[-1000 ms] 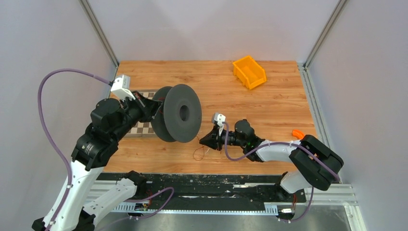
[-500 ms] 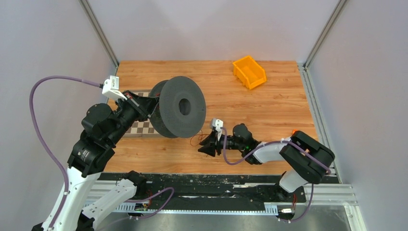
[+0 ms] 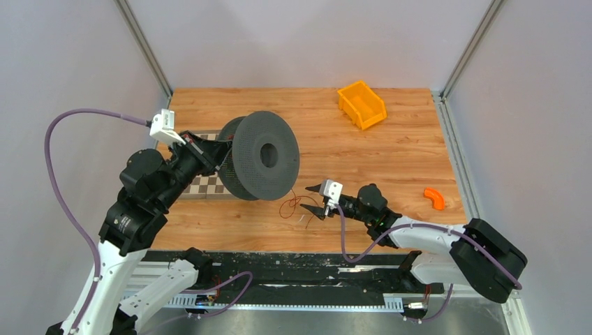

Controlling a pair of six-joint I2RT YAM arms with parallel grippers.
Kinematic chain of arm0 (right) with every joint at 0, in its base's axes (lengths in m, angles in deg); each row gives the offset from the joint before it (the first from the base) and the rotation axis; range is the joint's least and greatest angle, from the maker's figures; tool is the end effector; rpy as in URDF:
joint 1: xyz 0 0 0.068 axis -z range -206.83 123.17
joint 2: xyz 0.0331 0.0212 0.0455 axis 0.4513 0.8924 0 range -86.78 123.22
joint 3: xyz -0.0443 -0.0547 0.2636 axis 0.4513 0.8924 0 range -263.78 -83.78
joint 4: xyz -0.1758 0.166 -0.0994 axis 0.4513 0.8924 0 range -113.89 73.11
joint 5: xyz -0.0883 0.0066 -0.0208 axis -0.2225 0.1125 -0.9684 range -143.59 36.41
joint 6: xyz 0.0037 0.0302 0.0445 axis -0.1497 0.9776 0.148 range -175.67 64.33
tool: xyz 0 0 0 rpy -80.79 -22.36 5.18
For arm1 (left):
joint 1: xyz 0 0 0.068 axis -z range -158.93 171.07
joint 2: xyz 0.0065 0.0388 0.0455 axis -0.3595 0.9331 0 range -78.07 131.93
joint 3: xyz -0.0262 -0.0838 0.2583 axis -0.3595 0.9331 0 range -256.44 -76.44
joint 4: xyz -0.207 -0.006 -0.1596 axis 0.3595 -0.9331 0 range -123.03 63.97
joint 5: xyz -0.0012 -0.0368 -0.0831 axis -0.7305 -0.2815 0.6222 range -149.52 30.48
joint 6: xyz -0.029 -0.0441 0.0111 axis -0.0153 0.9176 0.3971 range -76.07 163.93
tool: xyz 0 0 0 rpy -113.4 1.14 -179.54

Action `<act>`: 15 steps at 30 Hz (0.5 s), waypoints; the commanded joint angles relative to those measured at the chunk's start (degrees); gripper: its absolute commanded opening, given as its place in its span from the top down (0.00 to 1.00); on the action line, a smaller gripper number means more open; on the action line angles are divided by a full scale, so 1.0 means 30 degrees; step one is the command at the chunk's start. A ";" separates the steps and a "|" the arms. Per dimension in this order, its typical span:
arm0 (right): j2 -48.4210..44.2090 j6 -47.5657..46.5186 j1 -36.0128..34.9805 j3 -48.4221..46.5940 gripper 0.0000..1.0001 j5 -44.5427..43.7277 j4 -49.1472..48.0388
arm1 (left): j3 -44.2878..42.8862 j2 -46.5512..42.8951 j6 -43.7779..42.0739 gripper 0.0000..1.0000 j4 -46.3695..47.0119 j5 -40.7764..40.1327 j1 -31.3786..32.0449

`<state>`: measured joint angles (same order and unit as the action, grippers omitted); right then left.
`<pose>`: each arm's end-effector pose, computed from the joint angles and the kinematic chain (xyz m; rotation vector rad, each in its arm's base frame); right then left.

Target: Wrap the cables

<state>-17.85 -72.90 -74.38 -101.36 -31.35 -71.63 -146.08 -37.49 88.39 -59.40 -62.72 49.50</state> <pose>0.1465 0.1799 0.1994 -1.1413 1.2303 0.7185 0.1009 -0.0525 0.4484 -0.2854 1.7051 -0.9135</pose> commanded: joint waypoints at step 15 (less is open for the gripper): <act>0.5702 -0.3433 0.0550 -0.3451 0.48 0.2508 0.0287 | -0.0629 -0.0090 0.0603 1.00 0.1721 0.0097 -0.0091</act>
<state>-3.40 -83.24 -72.87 -109.12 -26.11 -64.90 -146.08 -37.08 88.50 -59.44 -62.35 49.47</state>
